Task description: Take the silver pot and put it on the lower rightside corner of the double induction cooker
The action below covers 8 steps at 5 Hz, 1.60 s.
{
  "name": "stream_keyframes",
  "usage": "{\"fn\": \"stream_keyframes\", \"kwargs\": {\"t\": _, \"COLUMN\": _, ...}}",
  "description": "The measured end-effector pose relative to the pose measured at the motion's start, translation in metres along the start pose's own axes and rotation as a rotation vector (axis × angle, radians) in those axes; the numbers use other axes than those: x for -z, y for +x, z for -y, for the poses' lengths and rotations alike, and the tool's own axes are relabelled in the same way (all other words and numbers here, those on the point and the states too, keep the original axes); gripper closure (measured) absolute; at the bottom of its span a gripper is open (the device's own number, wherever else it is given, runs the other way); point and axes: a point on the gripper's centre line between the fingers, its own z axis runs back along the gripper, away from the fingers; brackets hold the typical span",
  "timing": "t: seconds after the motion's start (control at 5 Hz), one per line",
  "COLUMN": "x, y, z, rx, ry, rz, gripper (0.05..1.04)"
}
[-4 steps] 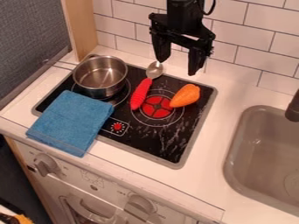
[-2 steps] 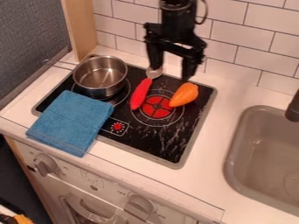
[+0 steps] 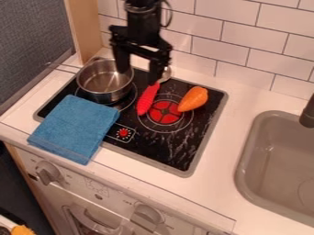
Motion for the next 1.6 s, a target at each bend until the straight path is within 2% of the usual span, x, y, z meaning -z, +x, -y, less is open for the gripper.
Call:
{"fn": "stream_keyframes", "kwargs": {"t": 0.2, "x": 0.023, "y": -0.010, "z": -0.021, "rx": -0.034, "ry": 0.025, "rz": -0.076, "gripper": 0.083}}
{"fn": "stream_keyframes", "kwargs": {"t": 0.4, "x": 0.043, "y": -0.006, "z": -0.024, "rx": -0.024, "ry": 0.022, "rz": -0.123, "gripper": 0.083}}
{"fn": "stream_keyframes", "kwargs": {"t": 0.6, "x": 0.056, "y": 0.001, "z": -0.031, "rx": -0.042, "ry": 0.029, "rz": -0.154, "gripper": 0.083}}
{"fn": "stream_keyframes", "kwargs": {"t": 0.8, "x": 0.061, "y": 0.007, "z": -0.037, "rx": -0.050, "ry": 0.032, "rz": -0.162, "gripper": 0.140}}
{"fn": "stream_keyframes", "kwargs": {"t": 1.2, "x": 0.065, "y": 0.005, "z": -0.036, "rx": -0.057, "ry": 0.037, "rz": -0.177, "gripper": 0.731}}
{"fn": "stream_keyframes", "kwargs": {"t": 1.4, "x": 0.065, "y": 0.006, "z": -0.034, "rx": -0.061, "ry": 0.040, "rz": -0.173, "gripper": 0.942}}
{"fn": "stream_keyframes", "kwargs": {"t": 1.6, "x": 0.060, "y": 0.007, "z": -0.030, "rx": -0.043, "ry": 0.036, "rz": -0.155, "gripper": 1.003}}
